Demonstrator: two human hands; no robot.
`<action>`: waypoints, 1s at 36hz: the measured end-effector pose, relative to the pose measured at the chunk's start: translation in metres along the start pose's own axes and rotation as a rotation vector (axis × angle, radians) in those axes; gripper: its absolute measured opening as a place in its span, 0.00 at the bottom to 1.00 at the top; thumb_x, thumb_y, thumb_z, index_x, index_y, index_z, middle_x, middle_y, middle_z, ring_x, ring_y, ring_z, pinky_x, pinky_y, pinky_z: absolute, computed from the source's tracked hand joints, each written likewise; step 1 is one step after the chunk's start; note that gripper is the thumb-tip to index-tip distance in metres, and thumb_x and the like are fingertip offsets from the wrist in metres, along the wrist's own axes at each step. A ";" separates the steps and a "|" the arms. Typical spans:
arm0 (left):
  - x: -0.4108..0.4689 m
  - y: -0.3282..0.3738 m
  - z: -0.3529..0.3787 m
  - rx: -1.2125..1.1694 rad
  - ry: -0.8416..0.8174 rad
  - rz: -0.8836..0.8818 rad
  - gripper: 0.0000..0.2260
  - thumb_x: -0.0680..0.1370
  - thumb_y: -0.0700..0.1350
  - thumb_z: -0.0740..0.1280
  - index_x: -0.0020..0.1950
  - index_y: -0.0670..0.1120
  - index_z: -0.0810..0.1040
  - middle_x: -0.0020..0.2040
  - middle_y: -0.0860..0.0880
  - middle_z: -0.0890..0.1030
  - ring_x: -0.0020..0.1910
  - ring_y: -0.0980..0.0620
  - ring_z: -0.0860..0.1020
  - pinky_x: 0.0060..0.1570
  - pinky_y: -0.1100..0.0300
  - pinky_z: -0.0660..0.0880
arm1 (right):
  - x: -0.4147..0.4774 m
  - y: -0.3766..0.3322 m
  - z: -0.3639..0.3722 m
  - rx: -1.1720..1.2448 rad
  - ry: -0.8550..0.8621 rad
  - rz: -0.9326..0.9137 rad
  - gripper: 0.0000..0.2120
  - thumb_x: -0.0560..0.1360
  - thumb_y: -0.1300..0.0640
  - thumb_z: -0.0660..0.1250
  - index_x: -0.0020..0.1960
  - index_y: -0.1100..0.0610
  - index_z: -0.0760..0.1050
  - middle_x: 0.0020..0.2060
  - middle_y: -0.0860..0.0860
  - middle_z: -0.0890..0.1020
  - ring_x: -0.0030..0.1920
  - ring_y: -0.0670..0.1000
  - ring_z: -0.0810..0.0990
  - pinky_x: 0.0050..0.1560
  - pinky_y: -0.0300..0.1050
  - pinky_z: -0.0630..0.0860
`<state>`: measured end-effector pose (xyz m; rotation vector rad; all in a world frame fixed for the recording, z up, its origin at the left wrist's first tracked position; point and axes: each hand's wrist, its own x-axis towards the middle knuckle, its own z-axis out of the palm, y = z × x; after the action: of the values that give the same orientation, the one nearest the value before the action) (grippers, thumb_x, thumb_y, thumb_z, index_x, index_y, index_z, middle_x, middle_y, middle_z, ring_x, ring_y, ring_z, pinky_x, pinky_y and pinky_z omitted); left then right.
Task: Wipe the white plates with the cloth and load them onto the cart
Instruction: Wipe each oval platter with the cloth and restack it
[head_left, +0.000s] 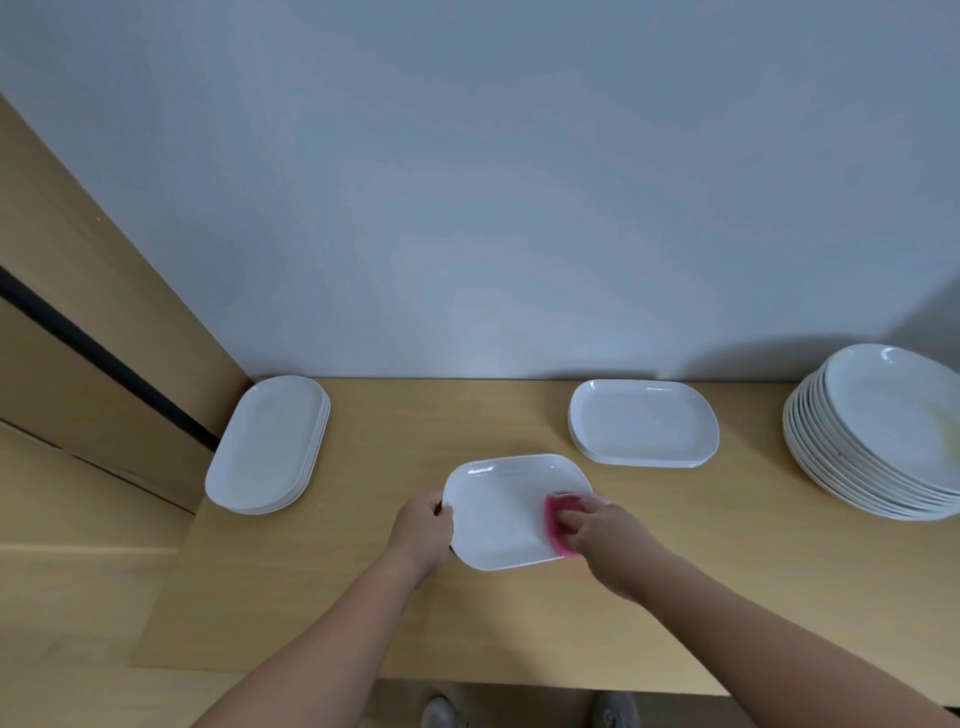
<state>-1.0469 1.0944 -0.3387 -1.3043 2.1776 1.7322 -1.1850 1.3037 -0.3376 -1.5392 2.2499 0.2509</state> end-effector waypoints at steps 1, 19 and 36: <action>0.000 0.002 0.000 -0.006 0.000 0.015 0.10 0.78 0.36 0.55 0.47 0.35 0.76 0.39 0.44 0.75 0.38 0.47 0.73 0.42 0.45 0.81 | -0.003 0.007 -0.001 -0.008 0.001 0.056 0.22 0.76 0.67 0.53 0.64 0.56 0.75 0.66 0.49 0.72 0.71 0.51 0.63 0.66 0.49 0.67; 0.000 0.009 0.011 -0.199 -0.012 0.051 0.12 0.76 0.36 0.65 0.54 0.49 0.79 0.49 0.51 0.83 0.41 0.53 0.80 0.43 0.61 0.78 | 0.001 0.007 -0.007 0.106 0.082 0.100 0.21 0.74 0.66 0.55 0.61 0.53 0.76 0.70 0.47 0.70 0.71 0.51 0.65 0.63 0.45 0.70; 0.002 -0.002 -0.008 0.623 -0.039 0.601 0.07 0.74 0.33 0.68 0.50 0.39 0.81 0.63 0.51 0.73 0.63 0.50 0.71 0.60 0.65 0.70 | -0.001 0.011 -0.040 0.232 0.212 0.038 0.27 0.75 0.68 0.56 0.68 0.48 0.74 0.73 0.43 0.65 0.73 0.49 0.61 0.68 0.43 0.65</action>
<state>-1.0436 1.0864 -0.3379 -0.4926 2.9240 0.9860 -1.2039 1.2941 -0.3018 -1.4589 2.3722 -0.1658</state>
